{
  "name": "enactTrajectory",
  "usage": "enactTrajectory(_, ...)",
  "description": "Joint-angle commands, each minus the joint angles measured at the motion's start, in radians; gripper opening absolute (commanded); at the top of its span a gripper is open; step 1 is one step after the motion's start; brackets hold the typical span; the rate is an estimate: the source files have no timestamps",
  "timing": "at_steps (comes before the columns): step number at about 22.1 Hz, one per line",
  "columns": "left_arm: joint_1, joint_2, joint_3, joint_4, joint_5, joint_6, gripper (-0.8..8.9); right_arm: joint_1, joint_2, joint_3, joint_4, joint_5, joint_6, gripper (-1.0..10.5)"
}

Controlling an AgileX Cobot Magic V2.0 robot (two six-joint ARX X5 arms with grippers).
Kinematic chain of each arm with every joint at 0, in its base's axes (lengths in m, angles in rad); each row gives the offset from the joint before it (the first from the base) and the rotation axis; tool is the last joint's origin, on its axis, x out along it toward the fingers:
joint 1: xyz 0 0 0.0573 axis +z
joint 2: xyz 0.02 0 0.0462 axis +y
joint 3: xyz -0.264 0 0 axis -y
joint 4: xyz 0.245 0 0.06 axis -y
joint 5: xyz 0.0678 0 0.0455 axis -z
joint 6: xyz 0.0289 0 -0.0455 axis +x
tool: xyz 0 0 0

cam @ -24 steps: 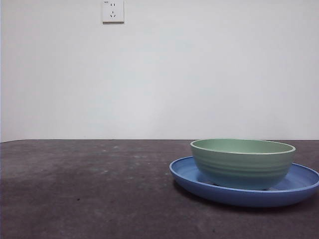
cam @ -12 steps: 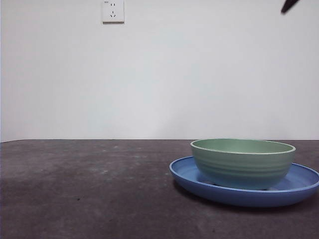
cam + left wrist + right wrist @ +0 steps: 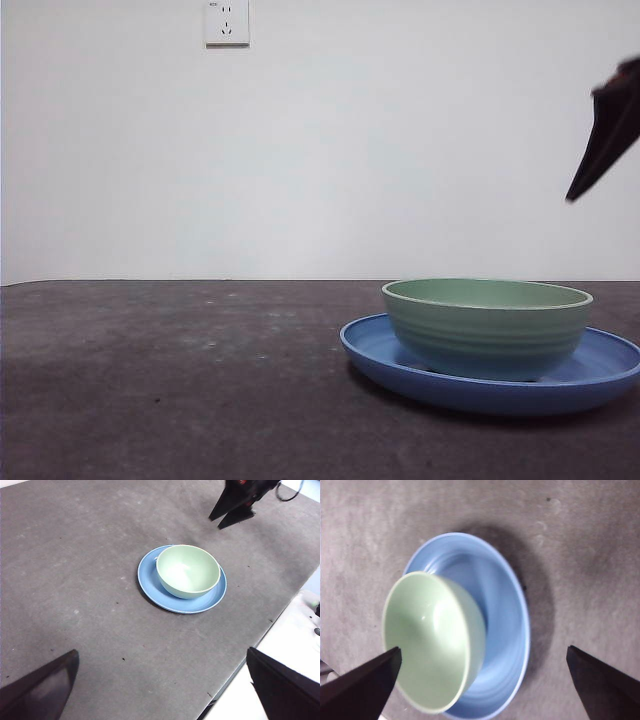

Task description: Place the green bowl on the blue plate

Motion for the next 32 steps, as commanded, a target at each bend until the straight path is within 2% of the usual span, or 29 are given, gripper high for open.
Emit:
enactTrajectory(1,-0.005,0.003,0.010,0.011,0.002,-0.002,6.60,-0.003,0.072,0.018,0.032,-0.013,-0.030,4.9)
enactTrajectory(4,-0.005,0.003,0.010,0.011,0.002,-0.002,6.61,-0.003,0.124,0.018,0.047,-0.010,-0.056,4.0)
enactTrajectory(10,-0.005,0.003,0.010,0.011,0.002,-0.002,6.61,-0.002,0.197,0.018,0.090,-0.010,-0.070,3.7)
enactTrajectory(17,-0.005,0.003,0.010,0.011,0.002,-0.002,6.61,0.065,0.264,0.018,0.129,-0.004,-0.100,2.7)
enactTrajectory(22,-0.005,0.003,0.010,0.011,0.002,-0.002,6.61,0.111,0.269,0.018,0.145,0.074,-0.107,2.0)
enactTrajectory(29,-0.005,0.003,0.010,0.011,0.002,-0.002,6.61,0.158,0.273,0.018,0.144,0.134,-0.106,0.9)
enactTrajectory(32,-0.005,0.003,0.010,0.011,0.002,-0.002,6.61,0.169,0.285,0.018,0.135,0.161,-0.099,0.1)
